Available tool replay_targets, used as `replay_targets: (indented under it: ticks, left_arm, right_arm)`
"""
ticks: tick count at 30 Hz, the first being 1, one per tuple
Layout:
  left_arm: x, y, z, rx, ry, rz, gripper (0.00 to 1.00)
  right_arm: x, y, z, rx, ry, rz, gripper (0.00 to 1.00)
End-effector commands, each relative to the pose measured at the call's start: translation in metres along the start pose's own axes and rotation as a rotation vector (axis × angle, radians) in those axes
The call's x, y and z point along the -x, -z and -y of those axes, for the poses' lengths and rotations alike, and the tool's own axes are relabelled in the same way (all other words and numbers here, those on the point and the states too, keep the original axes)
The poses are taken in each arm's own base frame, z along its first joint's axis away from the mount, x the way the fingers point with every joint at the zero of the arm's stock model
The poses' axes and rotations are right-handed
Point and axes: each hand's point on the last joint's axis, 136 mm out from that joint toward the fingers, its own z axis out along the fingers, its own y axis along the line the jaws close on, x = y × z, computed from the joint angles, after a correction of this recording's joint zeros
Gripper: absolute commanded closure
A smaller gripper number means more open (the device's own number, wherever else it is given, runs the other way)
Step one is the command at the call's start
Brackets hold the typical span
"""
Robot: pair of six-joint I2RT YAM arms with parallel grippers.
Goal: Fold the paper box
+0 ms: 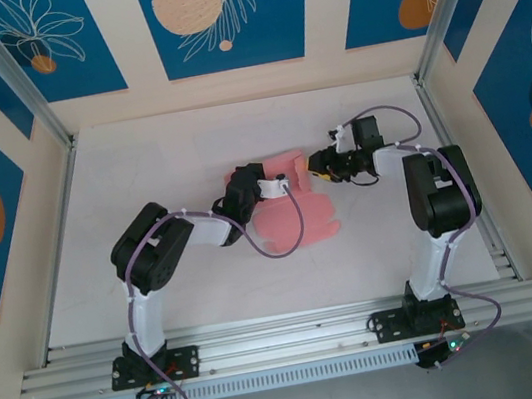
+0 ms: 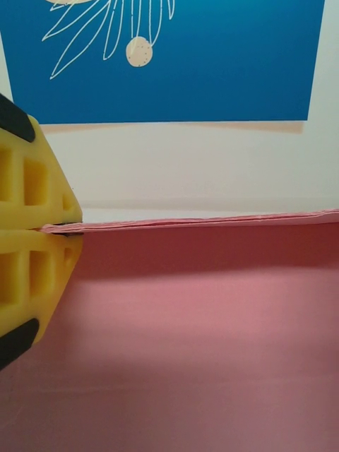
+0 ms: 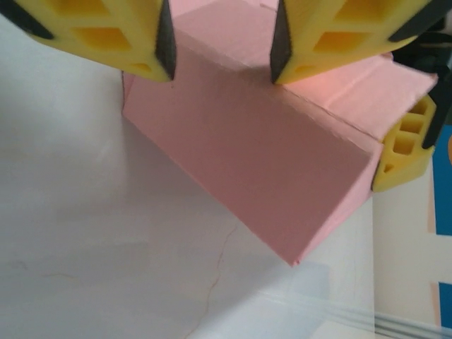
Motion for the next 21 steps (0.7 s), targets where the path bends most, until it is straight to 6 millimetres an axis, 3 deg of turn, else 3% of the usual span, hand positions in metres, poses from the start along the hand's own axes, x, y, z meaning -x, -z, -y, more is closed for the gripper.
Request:
replay_targets:
  ticks: [1, 9, 21]
  left_arm:
    - [-0.005, -0.003, 0.01, -0.02, -0.006, -0.004, 1.0]
    - [-0.005, -0.003, 0.016, -0.052, -0.007, 0.025, 1.0]
    - [-0.006, -0.008, -0.01, 0.063, -0.082, 0.03, 1.0]
  right_arm:
    - [-0.007, 0.0, -0.008, 0.016, 0.052, -0.003, 0.51]
    - [-0.004, -0.003, -0.003, -0.018, 0.087, 0.004, 0.49]
    - [0.004, 0.0, -0.003, -0.052, 0.182, 0.03, 0.49]
